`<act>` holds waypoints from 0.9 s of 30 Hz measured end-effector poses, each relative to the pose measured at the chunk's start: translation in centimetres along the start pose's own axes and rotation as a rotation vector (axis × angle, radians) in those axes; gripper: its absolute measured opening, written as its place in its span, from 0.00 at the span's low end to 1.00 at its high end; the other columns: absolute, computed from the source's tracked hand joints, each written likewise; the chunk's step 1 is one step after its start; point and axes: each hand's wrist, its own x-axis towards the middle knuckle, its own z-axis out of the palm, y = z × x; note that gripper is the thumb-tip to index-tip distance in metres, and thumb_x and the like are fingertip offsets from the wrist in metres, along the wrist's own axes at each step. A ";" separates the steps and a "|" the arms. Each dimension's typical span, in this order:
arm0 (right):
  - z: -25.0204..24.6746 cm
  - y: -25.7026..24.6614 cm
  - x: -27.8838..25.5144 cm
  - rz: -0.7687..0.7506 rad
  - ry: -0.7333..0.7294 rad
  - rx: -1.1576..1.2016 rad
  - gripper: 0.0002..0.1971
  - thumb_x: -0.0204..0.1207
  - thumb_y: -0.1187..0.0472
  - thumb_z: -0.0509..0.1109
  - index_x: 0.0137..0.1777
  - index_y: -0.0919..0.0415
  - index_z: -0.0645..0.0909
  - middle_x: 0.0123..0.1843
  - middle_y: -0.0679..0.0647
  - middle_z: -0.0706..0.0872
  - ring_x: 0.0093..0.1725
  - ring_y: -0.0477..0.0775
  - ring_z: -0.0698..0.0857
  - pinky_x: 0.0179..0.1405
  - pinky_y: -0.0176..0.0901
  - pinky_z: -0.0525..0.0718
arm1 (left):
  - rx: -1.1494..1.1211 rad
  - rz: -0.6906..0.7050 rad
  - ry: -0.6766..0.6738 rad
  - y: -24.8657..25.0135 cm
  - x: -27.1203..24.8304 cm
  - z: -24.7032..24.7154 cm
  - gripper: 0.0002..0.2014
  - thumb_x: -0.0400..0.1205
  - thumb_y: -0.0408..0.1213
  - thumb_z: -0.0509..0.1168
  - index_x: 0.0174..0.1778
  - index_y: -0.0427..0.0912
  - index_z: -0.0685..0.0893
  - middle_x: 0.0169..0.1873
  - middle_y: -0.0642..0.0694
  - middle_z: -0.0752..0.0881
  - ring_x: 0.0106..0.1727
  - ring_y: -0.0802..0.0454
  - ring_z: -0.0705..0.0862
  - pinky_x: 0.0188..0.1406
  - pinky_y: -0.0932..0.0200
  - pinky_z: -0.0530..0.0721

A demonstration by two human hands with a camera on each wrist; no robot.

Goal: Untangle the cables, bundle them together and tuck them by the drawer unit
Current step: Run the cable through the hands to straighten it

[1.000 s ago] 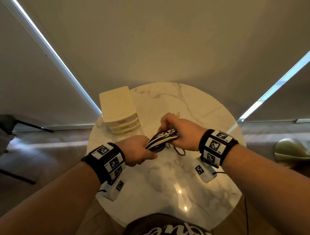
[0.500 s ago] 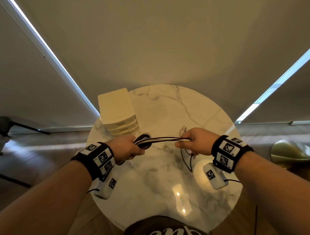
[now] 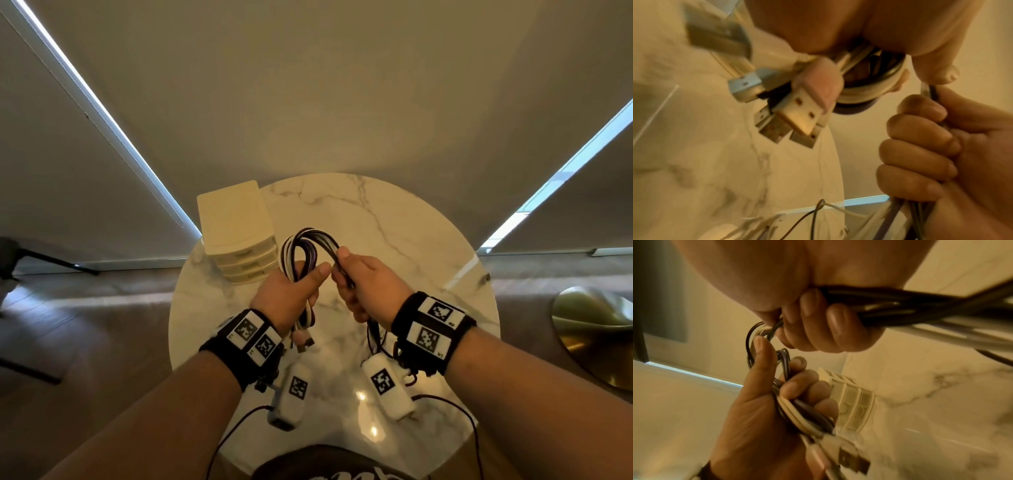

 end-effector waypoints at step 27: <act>-2.2 4.5 2.5 -0.121 -0.046 -0.812 0.11 0.88 0.42 0.61 0.52 0.47 0.79 0.40 0.50 0.86 0.37 0.51 0.85 0.45 0.52 0.86 | -0.559 -0.043 0.240 2.6 0.9 -0.6 0.16 0.87 0.51 0.68 0.37 0.46 0.87 0.26 0.47 0.74 0.21 0.50 0.74 0.28 0.58 0.72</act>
